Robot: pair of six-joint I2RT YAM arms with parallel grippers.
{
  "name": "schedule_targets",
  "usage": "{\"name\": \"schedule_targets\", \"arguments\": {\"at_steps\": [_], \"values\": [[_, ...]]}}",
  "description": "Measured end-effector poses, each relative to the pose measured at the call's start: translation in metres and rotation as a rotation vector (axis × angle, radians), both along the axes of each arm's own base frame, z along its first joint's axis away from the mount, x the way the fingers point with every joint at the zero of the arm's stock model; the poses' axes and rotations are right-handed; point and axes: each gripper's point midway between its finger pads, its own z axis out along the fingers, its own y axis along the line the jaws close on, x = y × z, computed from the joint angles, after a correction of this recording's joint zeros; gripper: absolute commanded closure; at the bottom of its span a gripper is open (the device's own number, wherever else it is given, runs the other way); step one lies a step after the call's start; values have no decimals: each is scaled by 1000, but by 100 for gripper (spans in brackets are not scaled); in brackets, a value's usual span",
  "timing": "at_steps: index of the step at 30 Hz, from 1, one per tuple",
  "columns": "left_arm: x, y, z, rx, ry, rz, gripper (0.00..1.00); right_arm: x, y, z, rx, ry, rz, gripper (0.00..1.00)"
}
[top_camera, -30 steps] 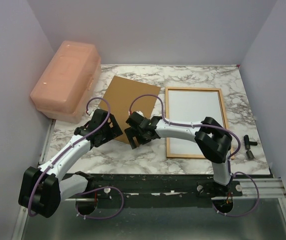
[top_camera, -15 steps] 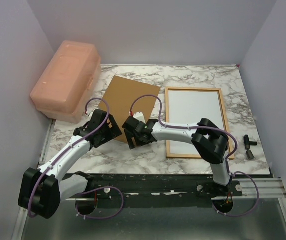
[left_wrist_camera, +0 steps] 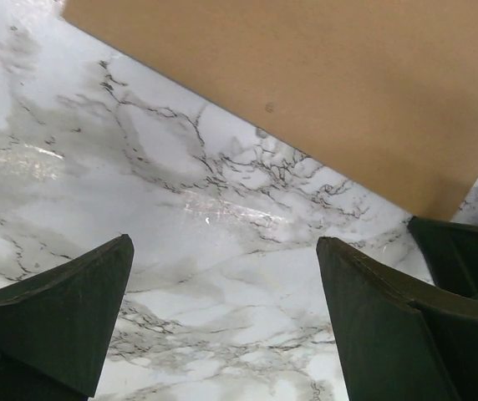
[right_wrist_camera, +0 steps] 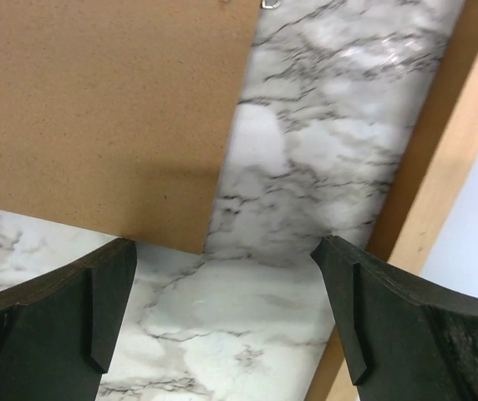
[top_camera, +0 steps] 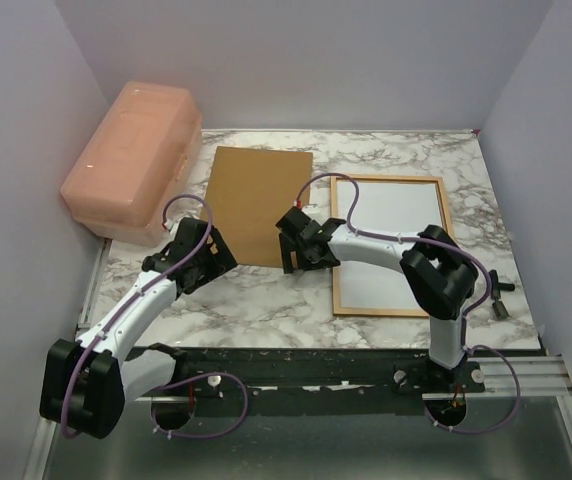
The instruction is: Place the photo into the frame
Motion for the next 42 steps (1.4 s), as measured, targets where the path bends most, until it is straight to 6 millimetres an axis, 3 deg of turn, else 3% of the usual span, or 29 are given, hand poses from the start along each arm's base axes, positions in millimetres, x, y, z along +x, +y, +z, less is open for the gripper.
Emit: {"name": "schedule_targets", "arguments": {"at_steps": [8,15,26,34,42], "values": [[13,22,3,46,13,25,5,28,-23,3,51,20,-55,0],[47,46,4,98,60,30,6,26,-16,9,169,76,-38,0],[101,44,-12,179,192,-91,18,37,3,18,369,138,-20,0],[105,46,-36,220,343,-159,18,54,9,20,421,146,-30,1],[116,45,-32,238,420,-217,19,58,15,20,433,150,-22,3]]}}
